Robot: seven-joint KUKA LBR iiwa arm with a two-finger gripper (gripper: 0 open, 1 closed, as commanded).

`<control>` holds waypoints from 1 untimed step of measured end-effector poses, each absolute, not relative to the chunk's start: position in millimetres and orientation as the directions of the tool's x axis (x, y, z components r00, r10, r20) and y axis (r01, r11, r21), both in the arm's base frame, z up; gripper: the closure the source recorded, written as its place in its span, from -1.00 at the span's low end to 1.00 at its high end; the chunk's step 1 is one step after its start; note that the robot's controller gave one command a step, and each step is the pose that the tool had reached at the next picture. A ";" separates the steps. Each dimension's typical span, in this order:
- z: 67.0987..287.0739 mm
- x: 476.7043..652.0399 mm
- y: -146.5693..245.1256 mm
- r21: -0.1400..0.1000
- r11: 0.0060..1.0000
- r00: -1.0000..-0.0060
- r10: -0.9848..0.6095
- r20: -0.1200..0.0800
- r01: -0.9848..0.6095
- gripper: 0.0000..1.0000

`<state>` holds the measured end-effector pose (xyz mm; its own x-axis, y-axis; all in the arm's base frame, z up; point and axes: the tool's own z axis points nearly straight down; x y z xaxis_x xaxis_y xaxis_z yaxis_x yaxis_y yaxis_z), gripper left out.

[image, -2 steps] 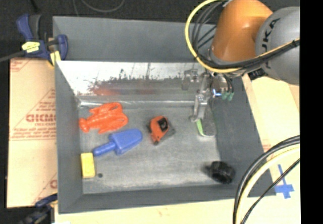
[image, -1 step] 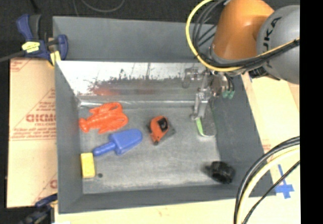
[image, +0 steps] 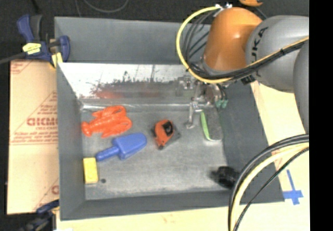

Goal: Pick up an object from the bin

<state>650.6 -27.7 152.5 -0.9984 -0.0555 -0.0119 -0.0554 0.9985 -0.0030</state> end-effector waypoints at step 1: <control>81.1 643.0 -0.6 -0.002 0.996 -0.996 -0.094 -0.001 -0.094 -1.00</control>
Offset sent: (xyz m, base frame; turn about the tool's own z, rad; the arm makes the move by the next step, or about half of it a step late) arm -0.0567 0.0197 -0.0825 -0.3126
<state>643.0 -0.6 81.1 -0.9956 -0.0939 -0.0008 -0.0939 0.9956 -0.0022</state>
